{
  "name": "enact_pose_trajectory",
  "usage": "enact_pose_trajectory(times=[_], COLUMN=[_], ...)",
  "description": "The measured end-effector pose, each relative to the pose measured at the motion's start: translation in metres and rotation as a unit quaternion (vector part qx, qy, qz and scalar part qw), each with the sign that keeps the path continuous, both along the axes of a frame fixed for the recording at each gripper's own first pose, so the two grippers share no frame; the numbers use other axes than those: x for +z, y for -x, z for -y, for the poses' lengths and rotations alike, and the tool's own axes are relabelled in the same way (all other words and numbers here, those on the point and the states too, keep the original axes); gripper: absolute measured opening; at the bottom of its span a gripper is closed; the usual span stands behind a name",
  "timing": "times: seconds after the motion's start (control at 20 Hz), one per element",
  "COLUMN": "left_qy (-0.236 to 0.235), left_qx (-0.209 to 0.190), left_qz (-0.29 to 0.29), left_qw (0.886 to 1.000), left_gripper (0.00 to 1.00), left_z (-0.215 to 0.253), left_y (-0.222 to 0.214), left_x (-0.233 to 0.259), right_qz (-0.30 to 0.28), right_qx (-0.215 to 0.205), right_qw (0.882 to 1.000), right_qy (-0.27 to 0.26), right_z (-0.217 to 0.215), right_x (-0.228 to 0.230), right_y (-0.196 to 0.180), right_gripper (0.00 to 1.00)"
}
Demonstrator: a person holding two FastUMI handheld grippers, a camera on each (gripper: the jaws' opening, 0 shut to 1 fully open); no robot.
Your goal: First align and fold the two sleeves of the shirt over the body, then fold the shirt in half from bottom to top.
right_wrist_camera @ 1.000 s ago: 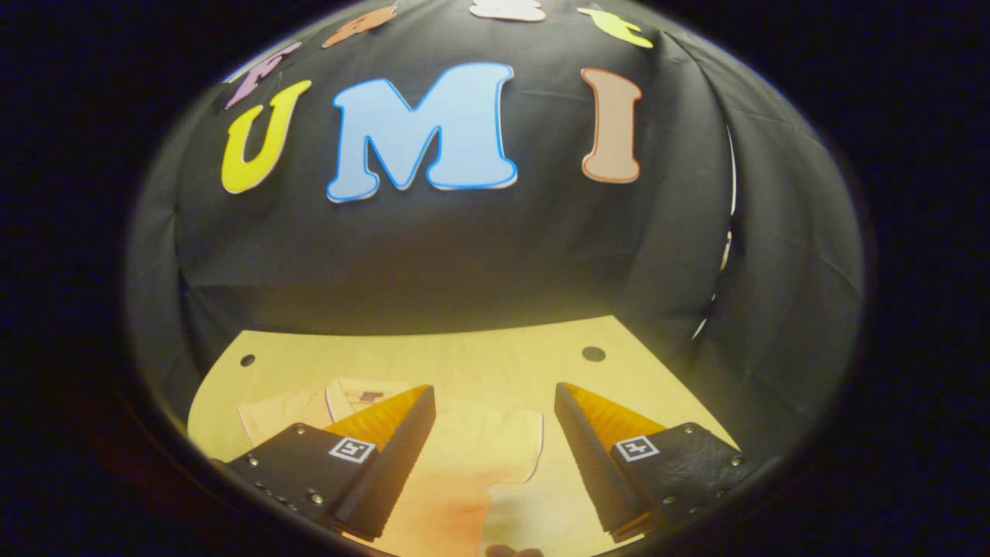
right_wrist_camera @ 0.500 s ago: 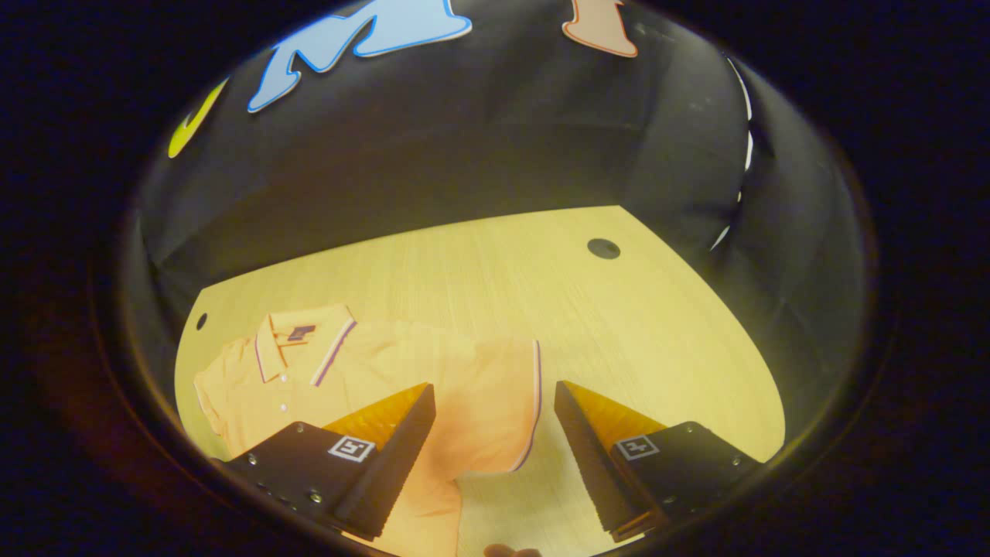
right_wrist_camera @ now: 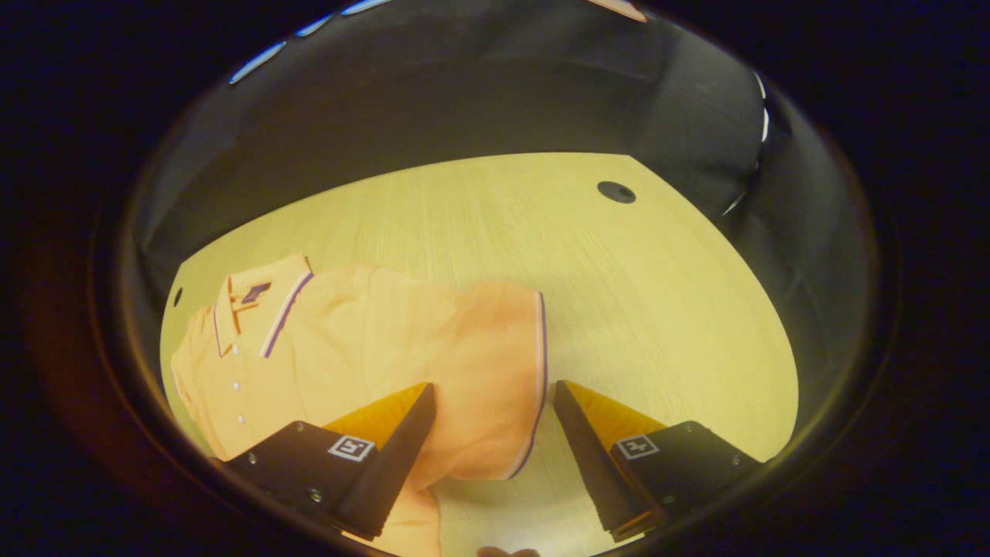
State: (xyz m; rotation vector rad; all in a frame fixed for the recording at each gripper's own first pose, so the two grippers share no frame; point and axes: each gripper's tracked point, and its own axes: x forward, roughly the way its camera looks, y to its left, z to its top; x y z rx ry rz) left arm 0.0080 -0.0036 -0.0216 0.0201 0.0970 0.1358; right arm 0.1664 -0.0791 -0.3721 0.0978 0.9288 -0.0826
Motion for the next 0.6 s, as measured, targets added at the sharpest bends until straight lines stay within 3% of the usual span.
enact_pose_trajectory(times=[0.25,0.35,0.5,0.55,0.6], left_qy=[0.004,0.004,0.004,0.005,0.006], left_qx=[0.002,0.003,0.001,0.000,0.001], left_qz=[-0.001,-0.003,-0.006,-0.007,-0.008], left_qw=[1.000,1.000,1.000,1.000,1.000], left_gripper=[0.96,0.96,0.94,0.94,0.94], left_z=[0.0029,0.0054,0.0060,0.0067,0.0068], left_y=[0.0009,-0.0013,-0.0020,-0.0022,-0.0019], left_x=[-0.0024,-0.0012,-0.0037,-0.0047,-0.0057], right_qz=[0.006,0.006,0.001,0.002,-0.001], right_qx=[0.010,0.011,0.011,0.016,0.006], right_qw=[1.000,1.000,1.000,1.000,1.000], right_qy=[0.000,-0.005,-0.019,-0.027,-0.031], right_z=[-0.0014,-0.0008,-0.0028,-0.0039,-0.0034], right_x=[-0.0006,0.0017,0.0019,-0.0015,0.0056], right_y=[-0.0015,-0.0024,-0.0033,-0.0060,-0.0019], right_gripper=[0.96,0.82,0.35,0.35,0.04])
